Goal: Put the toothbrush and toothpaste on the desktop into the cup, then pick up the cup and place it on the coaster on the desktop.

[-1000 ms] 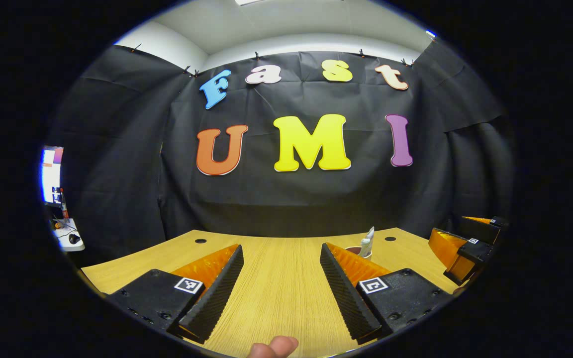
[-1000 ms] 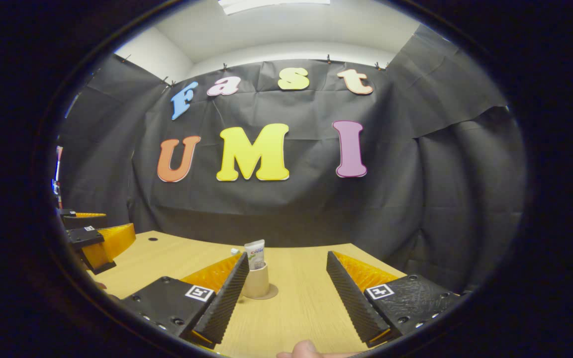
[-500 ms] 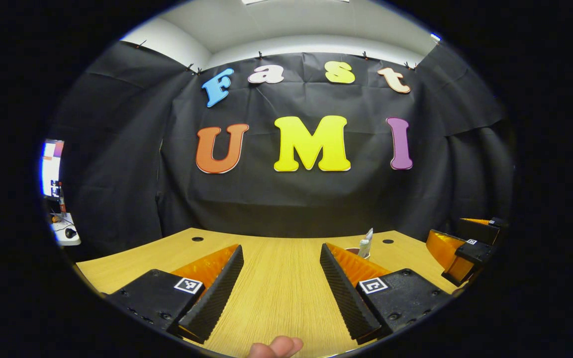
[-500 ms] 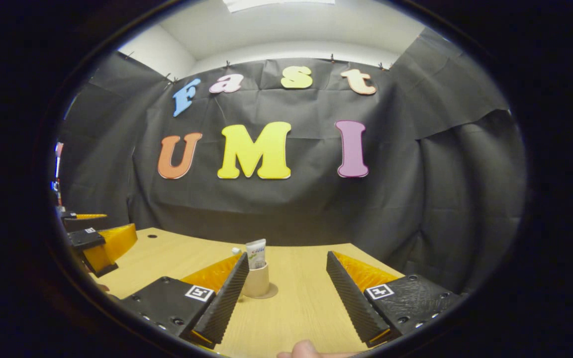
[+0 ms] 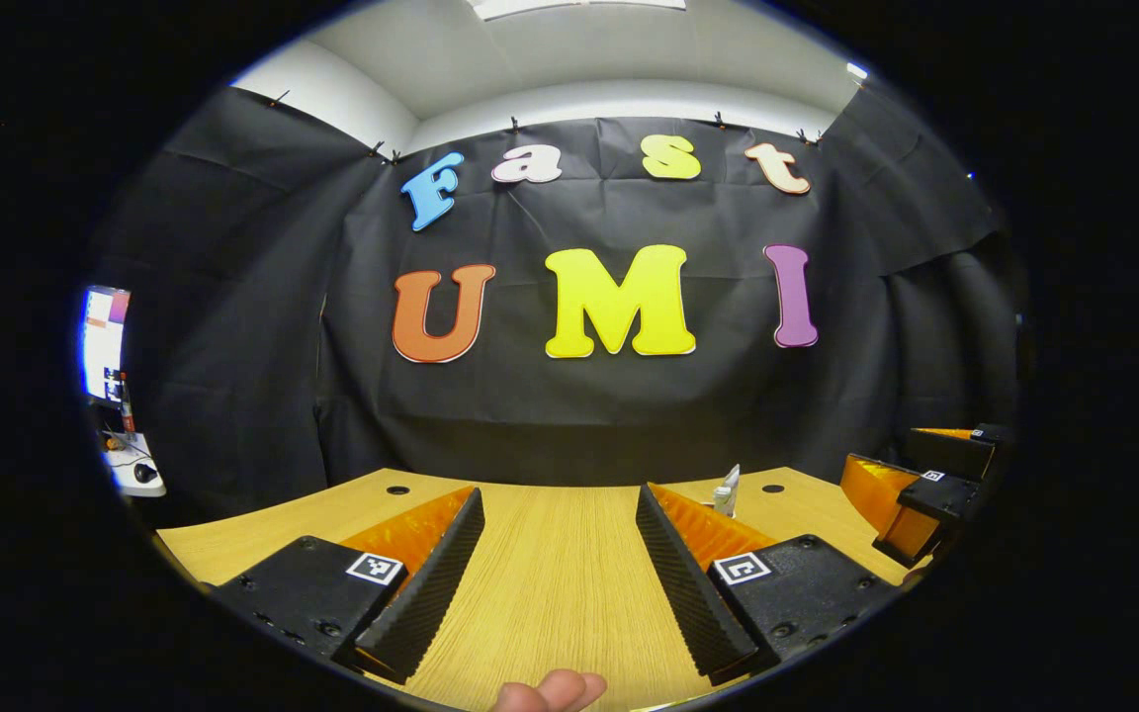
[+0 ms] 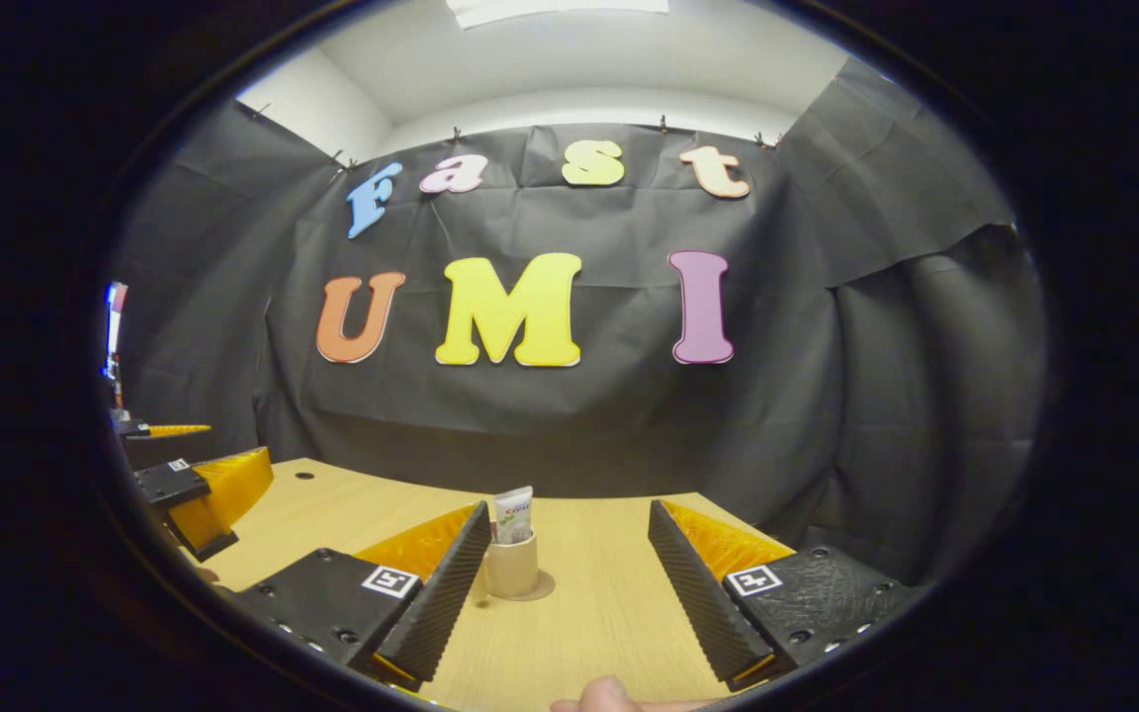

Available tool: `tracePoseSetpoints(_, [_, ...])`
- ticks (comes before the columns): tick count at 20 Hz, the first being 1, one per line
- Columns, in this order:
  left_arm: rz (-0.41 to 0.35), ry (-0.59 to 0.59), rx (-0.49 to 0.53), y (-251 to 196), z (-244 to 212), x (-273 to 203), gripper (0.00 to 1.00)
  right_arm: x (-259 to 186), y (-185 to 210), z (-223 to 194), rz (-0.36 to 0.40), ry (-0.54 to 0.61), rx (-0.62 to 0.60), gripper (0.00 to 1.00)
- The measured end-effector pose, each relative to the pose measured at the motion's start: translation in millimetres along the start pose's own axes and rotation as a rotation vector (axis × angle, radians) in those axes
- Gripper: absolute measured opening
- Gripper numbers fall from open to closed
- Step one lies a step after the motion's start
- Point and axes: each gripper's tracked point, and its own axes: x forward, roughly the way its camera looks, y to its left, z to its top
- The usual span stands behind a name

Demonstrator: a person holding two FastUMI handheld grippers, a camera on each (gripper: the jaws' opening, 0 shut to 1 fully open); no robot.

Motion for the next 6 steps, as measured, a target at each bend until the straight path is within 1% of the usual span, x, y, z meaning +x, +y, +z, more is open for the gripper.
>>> tracePoseSetpoints(6, [-0.009, -0.008, -0.002, -2.1, 0.9, -1.0, 0.98, 0.1, -2.5, 1.8, -0.009, 0.006, 0.012, 0.96])
